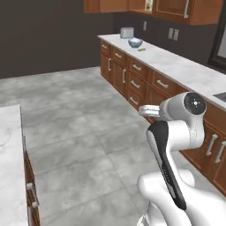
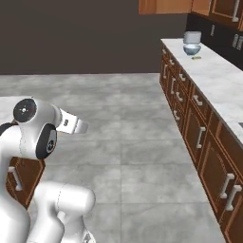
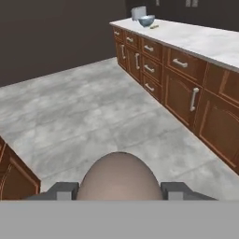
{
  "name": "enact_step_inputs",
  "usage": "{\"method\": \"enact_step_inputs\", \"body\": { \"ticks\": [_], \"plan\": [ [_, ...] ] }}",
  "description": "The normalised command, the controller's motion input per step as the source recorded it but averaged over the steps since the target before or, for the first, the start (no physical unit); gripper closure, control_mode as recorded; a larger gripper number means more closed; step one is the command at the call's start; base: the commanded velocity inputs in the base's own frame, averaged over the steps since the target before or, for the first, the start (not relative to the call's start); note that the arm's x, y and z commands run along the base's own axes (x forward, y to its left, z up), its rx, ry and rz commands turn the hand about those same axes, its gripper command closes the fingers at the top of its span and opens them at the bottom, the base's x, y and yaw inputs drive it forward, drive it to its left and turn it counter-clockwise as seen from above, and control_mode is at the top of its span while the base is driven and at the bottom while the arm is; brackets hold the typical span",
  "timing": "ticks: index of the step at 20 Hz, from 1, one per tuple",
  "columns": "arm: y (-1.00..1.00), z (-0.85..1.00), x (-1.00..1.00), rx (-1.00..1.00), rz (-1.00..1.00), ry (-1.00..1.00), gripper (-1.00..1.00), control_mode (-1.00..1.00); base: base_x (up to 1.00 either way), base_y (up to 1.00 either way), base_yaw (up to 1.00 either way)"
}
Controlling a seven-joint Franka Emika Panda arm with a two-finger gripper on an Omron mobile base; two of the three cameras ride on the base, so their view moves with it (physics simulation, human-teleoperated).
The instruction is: Pick the egg and butter from the fridge and place them by the bowl for mixing.
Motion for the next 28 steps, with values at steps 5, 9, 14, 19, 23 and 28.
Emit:
{"method": "enact_step_inputs", "body": {
  "ticks": [5,9,14,19,23,28],
  "plan": [
    [0.0,0.0,0.0,0.0,0.0,0.0,1.0,1.0,0.86,-0.18,0.01],
    [0.0,0.0,0.0,0.0,0.0,0.0,1.0,1.0,0.86,-0.17,0.01],
    [0.0,0.0,0.0,0.0,0.0,0.0,1.0,1.0,0.86,-0.17,0.02],
    [0.0,0.0,0.0,0.0,0.0,0.0,1.0,1.0,0.86,-0.17,0.02],
    [0.0,0.0,0.0,0.0,0.0,0.0,1.0,1.0,0.86,-0.18,0.01],
    [0.0,0.0,0.0,0.0,0.0,0.0,1.0,1.0,0.86,-0.19,0.01]
  ]
}}
